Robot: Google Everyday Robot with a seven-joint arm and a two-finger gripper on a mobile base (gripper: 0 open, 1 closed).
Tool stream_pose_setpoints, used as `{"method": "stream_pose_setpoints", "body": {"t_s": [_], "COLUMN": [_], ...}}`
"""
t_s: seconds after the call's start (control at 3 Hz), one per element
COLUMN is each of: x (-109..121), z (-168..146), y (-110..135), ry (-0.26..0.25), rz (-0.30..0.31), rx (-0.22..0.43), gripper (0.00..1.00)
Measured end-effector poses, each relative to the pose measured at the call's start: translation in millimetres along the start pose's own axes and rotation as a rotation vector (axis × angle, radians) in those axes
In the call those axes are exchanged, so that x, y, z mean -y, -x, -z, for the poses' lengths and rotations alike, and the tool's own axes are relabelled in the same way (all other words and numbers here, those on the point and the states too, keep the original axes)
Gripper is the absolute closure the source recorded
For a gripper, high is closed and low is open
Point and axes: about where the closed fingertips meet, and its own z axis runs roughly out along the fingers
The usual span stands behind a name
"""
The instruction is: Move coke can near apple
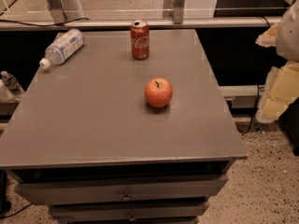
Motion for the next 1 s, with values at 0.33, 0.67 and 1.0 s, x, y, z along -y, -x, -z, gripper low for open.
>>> {"method": "stream_pose_setpoints", "body": {"t_s": [0.33,0.67,1.0], "x": [0.0,11.3,43.2], "z": [0.0,6.9,4.3], "y": [0.0,-12.7,-28.2], "ry": [0.000,-0.072,-0.164], "rz": [0.000,-0.034,-0.065], "rx": [0.000,0.001,0.034], "gripper": [0.00,0.00,0.00]}}
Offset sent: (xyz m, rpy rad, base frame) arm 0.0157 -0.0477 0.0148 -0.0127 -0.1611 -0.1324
